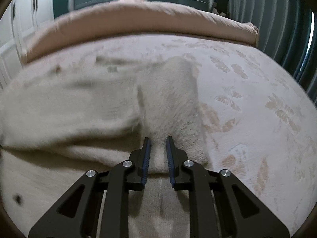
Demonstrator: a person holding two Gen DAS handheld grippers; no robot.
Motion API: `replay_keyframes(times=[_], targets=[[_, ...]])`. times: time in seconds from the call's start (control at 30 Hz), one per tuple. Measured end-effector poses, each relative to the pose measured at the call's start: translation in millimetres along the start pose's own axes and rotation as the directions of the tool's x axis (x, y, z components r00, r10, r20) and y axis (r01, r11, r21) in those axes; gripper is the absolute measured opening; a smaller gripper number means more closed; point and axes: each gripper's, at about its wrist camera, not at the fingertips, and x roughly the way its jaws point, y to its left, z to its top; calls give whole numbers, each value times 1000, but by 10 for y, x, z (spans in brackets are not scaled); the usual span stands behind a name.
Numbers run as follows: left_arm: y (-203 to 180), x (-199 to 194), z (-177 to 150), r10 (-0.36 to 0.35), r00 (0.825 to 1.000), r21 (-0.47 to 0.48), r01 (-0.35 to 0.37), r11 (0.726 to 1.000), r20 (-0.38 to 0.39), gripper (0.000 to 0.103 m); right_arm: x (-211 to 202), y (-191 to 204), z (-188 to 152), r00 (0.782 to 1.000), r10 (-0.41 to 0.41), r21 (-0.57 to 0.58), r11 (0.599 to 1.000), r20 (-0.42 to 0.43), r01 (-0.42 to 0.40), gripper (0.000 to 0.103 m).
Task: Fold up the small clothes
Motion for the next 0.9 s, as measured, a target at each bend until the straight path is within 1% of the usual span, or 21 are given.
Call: replay_keyframes(times=[0.03, 0.07, 0.1, 0.13, 0.2, 0.23, 0.27, 0.3, 0.33, 0.4, 0.43, 0.5, 0.57, 0.67, 0.7, 0.73, 0.77, 0.8, 0.83, 0.87, 0.9], targets=[[-1, -2, 0, 0, 1000, 0, 0, 1000, 1, 59, -58, -42, 38, 1000, 27, 39, 999, 10, -27, 31], [1, -1, 2, 1, 1000, 0, -1, 1000, 2, 59, -115, -73, 96, 998, 65, 93, 993, 18, -66, 35], [-1, -1, 2, 1, 1000, 1, -1, 1000, 1, 59, -120, -60, 135, 996, 94, 114, 989, 11, -94, 38], [-1, -1, 0, 2, 1000, 1, -2, 1000, 0, 59, -92, -15, 178, 993, 119, 116, 986, -8, -117, 38], [5, 2, 2, 0, 1000, 0, 0, 1000, 0, 59, 20, 135, 235, 991, 128, 79, 989, -39, -124, 37], [0, 0, -1, 1, 1000, 0, -1, 1000, 0, 59, 100, 204, 242, 991, 117, 53, 992, -62, -114, 38], [-2, -1, -2, 1, 1000, 0, -1, 1000, 1, 59, 236, 271, 228, 992, 82, 15, 997, -100, -81, 37], [-3, -1, -3, 1, 1000, 0, -1, 1000, 1, 59, 315, 278, 201, 992, 69, -5, 998, -105, -70, 37], [-3, 0, -3, 1, 1000, 0, -1, 1000, 1, 59, 330, 255, 176, 993, 74, -9, 997, -93, -75, 38], [0, 2, 2, -1, 1000, -1, 1, 1000, 2, 59, 351, 176, 174, 990, 107, 17, 994, -96, -105, 38], [2, 4, 6, -2, 1000, -2, 2, 1000, 2, 59, 354, 164, 173, 989, 110, 22, 994, -100, -108, 39], [-4, 2, 9, 0, 1000, -1, 0, 1000, 1, 59, 310, 202, 198, 990, 91, 11, 996, -112, -90, 39], [-9, -10, 28, 0, 1000, 0, 0, 1000, -5, 59, 145, 204, 239, 992, 56, 11, 998, -116, -55, 40], [29, -109, 77, -26, 999, -15, 25, 1000, -27, 60, -233, 17, 171, 989, 78, 78, 995, -123, -69, 40], [60, -188, 74, -35, 998, -23, 34, 999, -45, 61, -377, -75, 102, 988, 87, 95, 993, -127, -75, 43], [75, -253, 43, -32, 998, -28, 30, 999, -55, 69, -514, -157, 27, 988, 88, 102, 992, -130, -75, 51], [121, -411, -40, -22, 997, -34, 19, 999, -67, 72, -699, -280, -104, 987, 81, 109, 992, -137, -67, 55], [163, -542, -118, -19, 997, -35, 17, 999, -69, 73, -835, -372, -219, 987, 77, 112, 992, -144, -61, 60], [214, -688, -217, -21, 997, -31, 19, 999, -68, 76, -967, -465, -342, 986, 74, 114, 992, -152, -57, 61], [304, -903, -386, -23, 997, -21, 21, 1000, -74, 79, -1150, -610, -550, 981, 78, 124, 991, -176, -56, 61], [360, -1011, -492, -20, 996, -19, 18, 1000, -85, 80, -1254, -705, -696, 976, 87, 140, 988, -200, -59, 61]])
